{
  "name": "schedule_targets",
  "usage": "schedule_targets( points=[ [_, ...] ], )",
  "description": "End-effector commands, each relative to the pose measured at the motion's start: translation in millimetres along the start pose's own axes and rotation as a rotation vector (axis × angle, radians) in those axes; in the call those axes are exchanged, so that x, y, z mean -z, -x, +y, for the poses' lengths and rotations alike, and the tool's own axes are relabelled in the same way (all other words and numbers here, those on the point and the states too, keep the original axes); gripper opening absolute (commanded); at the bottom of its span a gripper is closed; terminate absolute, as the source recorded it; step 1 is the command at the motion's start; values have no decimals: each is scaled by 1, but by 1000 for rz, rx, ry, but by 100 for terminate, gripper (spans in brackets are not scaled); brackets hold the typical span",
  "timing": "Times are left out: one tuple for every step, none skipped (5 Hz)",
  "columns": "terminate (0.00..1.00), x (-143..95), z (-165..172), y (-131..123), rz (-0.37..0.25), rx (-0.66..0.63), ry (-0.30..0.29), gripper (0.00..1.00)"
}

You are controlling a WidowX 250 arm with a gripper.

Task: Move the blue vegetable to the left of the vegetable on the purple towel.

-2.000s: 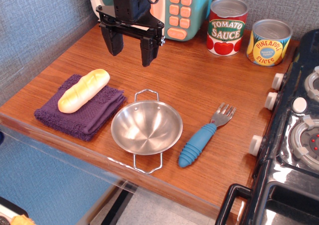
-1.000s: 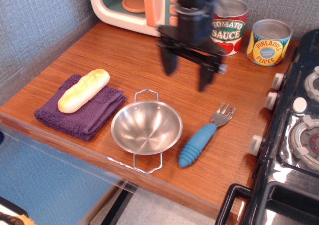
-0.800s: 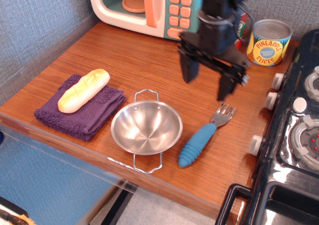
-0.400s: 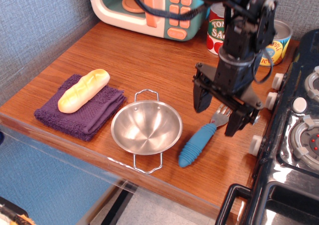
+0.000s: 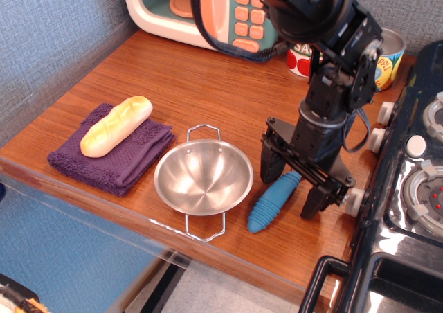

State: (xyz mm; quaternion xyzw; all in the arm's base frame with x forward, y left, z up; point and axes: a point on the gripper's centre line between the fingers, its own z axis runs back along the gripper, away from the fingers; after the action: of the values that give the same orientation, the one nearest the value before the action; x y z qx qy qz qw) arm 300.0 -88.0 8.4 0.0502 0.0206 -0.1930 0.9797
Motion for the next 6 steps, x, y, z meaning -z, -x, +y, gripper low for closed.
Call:
schedule_targets(
  points=[
    [0, 11, -4, -2, 20, 2, 30, 100],
    [0, 11, 1, -9, 20, -8, 40, 0],
    [0, 11, 11, -11, 26, -26, 51, 0],
    [0, 12, 18, -8, 29, -29, 51, 0],
    [0, -1, 28, -13, -8, -33, 82, 0],
    [0, -36, 31, -25, -98, -50, 179, 0]
  ],
)
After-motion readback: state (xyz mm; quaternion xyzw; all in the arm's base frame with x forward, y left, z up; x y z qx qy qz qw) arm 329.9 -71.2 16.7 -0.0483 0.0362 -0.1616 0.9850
